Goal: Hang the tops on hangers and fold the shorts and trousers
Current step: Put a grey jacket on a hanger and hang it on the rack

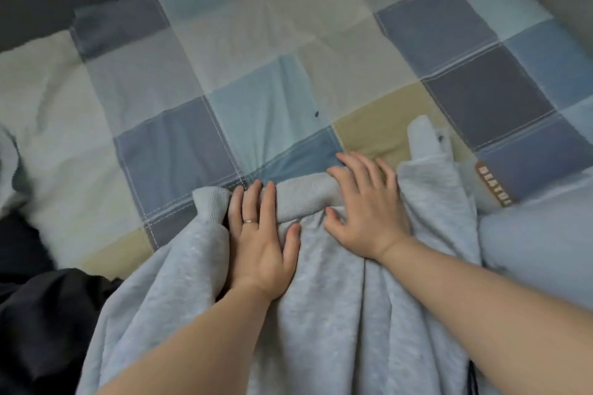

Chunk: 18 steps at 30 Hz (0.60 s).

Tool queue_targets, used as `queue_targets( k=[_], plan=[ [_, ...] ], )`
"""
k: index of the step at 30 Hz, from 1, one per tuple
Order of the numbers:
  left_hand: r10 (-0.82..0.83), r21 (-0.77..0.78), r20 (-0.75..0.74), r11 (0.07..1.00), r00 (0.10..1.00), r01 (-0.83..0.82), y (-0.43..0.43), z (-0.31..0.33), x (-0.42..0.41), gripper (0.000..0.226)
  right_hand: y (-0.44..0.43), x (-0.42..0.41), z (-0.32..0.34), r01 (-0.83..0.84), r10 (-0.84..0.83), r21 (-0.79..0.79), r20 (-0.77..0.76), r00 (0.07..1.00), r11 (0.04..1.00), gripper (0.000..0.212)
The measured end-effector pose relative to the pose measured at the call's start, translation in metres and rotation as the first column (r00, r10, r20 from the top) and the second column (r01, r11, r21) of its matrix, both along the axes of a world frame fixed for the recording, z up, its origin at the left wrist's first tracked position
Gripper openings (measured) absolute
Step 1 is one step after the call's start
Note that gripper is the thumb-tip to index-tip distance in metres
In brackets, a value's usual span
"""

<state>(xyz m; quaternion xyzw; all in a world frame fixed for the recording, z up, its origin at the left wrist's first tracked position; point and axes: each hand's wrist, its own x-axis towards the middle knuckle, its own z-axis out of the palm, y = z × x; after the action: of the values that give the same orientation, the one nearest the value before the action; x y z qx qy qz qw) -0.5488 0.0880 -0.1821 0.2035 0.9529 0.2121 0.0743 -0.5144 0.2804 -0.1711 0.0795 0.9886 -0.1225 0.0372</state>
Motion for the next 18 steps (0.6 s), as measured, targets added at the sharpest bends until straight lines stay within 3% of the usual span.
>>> queue_targets(
  k=[11,18],
  plan=[
    [-0.023,-0.060,0.046,0.998,0.999,0.026,0.005,0.002,-0.007,0.074,0.005,-0.008,-0.012,0.038,-0.042,-0.025,-0.200,0.979,0.999,0.040],
    [0.010,0.037,-0.031,0.999,0.999,-0.009,0.002,-0.005,-0.005,0.066,0.003,-0.004,-0.017,0.050,-0.052,-0.017,-0.272,0.961,0.999,0.026]
  ],
)
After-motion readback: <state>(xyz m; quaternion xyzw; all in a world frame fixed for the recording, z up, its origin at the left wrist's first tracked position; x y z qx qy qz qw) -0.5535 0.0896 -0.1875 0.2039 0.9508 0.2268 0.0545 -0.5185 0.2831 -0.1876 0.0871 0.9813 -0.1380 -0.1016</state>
